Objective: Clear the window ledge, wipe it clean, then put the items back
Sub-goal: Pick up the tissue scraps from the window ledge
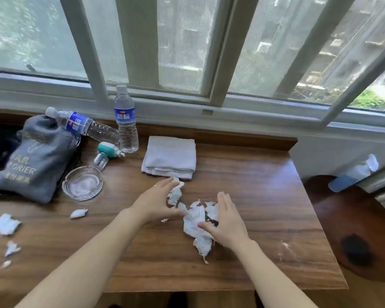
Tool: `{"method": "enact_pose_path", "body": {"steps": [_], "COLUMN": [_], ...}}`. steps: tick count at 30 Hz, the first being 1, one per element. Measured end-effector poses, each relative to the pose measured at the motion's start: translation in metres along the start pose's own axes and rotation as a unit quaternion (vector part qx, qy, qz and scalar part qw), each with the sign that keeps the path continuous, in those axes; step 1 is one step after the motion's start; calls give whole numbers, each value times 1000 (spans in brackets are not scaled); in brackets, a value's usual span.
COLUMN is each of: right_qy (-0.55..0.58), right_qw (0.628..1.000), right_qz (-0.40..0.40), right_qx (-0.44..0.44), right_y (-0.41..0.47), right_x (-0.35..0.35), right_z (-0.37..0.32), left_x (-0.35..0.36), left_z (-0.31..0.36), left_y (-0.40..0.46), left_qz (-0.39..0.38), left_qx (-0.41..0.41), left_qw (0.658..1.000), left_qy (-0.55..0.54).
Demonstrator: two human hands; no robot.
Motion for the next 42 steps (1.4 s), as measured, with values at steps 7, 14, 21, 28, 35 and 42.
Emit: {"method": "enact_pose_path", "body": {"steps": [7,14,21,28,35,42], "right_qy": [-48,-49,-29,-52,-72,-123], "right_qw": [997,994,992,994,988,980], "right_qz": [-31,-15,0,30,-3,39], "right_qx": [-50,-100,-121,-90,-136,-149], "right_y": [24,-3,-24,-3,7,3], "right_x": [19,42,44,47,60,75], "right_z": [5,-13,-26,-13,-22,-69], "left_x": [13,28,19,30,68,87], "left_z": [-4,-10,-31,-25,-18,16], "left_y": [36,43,12,20,-4,-7], "left_qz": [-2,-16,42,2,-6,-42], "left_qx": [9,43,59,72,108,96], "left_qw": [997,993,993,994,993,986], "left_qy": [70,109,96,83,56,-127]}}
Point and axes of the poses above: each hand's wrist, its own y-axis towards the middle knuckle, its own x-axis out of the palm, z = x × y, the point moved 9 cm from there along y, towards the middle knuckle, and after that the axes turned 8 degrees about -y, right-handed, at the moved point
